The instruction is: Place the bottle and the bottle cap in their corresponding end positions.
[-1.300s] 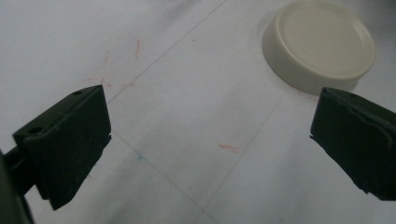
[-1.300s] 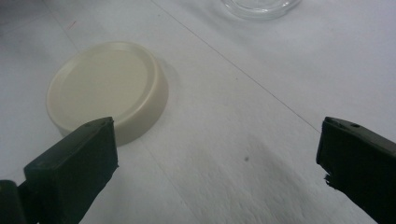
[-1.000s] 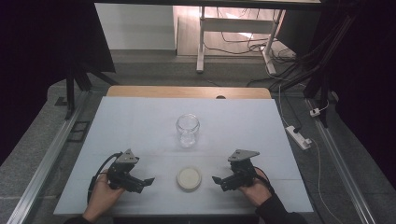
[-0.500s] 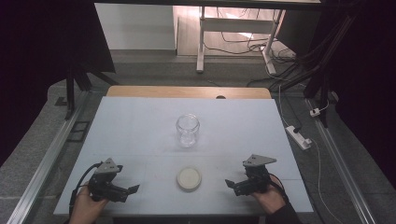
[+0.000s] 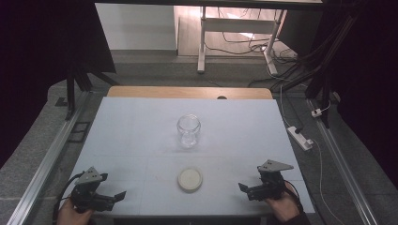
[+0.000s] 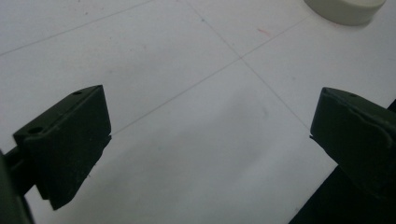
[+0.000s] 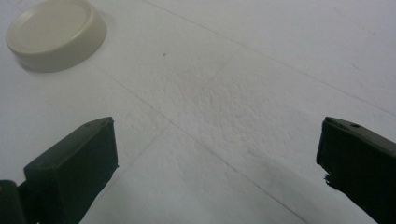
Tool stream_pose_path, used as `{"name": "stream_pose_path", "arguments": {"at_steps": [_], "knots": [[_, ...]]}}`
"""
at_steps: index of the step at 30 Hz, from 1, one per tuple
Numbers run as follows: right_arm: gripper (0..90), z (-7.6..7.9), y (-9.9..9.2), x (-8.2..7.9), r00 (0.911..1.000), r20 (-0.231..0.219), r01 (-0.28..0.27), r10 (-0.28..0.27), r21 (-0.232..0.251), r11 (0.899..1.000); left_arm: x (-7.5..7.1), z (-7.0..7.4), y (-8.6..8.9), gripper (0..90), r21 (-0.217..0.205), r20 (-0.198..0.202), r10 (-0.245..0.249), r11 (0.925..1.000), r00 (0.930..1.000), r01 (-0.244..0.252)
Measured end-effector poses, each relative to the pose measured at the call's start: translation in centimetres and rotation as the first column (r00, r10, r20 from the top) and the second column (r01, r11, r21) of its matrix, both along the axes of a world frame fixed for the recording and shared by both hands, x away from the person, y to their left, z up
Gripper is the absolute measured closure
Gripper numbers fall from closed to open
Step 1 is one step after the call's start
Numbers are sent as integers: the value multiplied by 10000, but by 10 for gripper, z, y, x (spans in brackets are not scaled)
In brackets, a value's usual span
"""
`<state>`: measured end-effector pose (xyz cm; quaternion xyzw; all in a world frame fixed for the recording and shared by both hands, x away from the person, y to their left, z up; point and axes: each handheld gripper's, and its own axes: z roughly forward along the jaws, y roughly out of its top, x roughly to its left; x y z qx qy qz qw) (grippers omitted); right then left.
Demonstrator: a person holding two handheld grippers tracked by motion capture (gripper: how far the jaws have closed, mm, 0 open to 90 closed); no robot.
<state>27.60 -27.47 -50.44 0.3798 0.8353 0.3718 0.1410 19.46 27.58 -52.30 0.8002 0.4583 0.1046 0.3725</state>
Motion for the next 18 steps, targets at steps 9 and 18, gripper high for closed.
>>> {"name": "stream_pose_path", "arguments": {"at_steps": [9, 18], "knots": [[0, 1, -17, -8, 9983, -40, 585, -584, 148, 9982, -11, -1, 8, 0, 220, -4, 372, 9991, 9993, -372], [0, 4, -24, -15, 9960, -108, 883, -882, 103, 9960, -15, -2, 12, 0, 445, -102, 601, 9972, 9981, -596]]}}
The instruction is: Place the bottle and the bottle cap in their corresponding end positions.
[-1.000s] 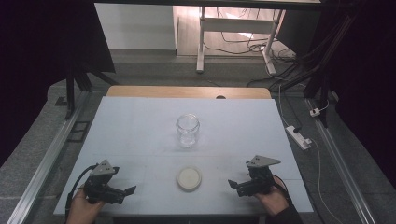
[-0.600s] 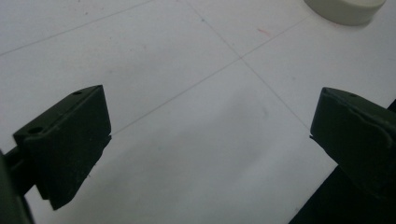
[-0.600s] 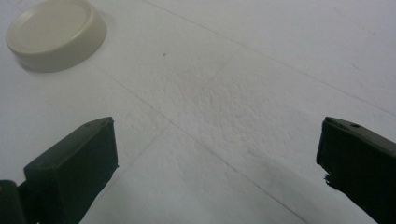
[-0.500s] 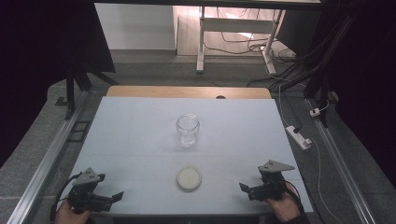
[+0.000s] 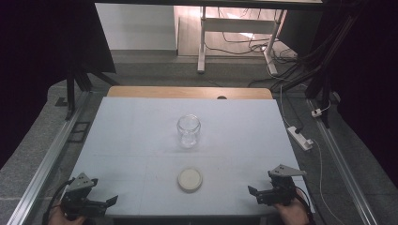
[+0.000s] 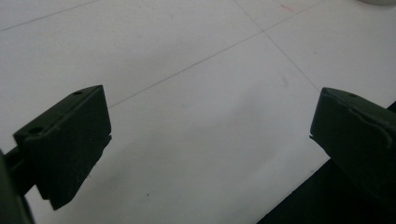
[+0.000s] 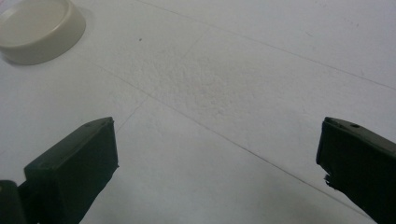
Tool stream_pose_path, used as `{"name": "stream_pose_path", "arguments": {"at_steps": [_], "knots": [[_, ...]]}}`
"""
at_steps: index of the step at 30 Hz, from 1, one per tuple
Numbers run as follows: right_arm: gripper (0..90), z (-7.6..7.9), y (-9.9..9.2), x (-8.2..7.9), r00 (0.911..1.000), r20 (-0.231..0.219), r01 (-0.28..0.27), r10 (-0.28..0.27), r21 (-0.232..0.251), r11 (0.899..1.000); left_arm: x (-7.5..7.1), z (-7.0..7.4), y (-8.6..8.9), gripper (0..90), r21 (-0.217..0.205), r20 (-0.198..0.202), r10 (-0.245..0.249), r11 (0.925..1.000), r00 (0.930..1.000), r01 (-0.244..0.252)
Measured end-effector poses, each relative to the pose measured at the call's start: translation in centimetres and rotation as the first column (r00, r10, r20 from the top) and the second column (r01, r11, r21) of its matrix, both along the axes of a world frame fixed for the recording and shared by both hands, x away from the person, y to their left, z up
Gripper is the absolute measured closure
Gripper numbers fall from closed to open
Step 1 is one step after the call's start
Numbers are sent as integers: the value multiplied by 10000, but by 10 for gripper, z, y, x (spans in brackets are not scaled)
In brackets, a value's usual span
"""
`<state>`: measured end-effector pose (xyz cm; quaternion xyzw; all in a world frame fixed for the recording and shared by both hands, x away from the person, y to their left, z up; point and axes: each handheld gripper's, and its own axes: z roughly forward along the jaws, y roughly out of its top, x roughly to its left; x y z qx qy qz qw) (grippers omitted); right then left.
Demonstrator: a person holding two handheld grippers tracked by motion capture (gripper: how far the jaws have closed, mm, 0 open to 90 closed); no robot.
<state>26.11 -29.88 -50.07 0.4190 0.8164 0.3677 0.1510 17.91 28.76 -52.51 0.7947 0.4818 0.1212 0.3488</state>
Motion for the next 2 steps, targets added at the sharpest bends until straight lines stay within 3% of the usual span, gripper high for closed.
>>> {"name": "stream_pose_path", "arguments": {"at_steps": [2], "knots": [[0, 0, -1, 0, 10000, 6, 20, -20, 2, 10000, 1, 0, -1, 0, 17, -30, -40, 10000, 10000, 40]]}}
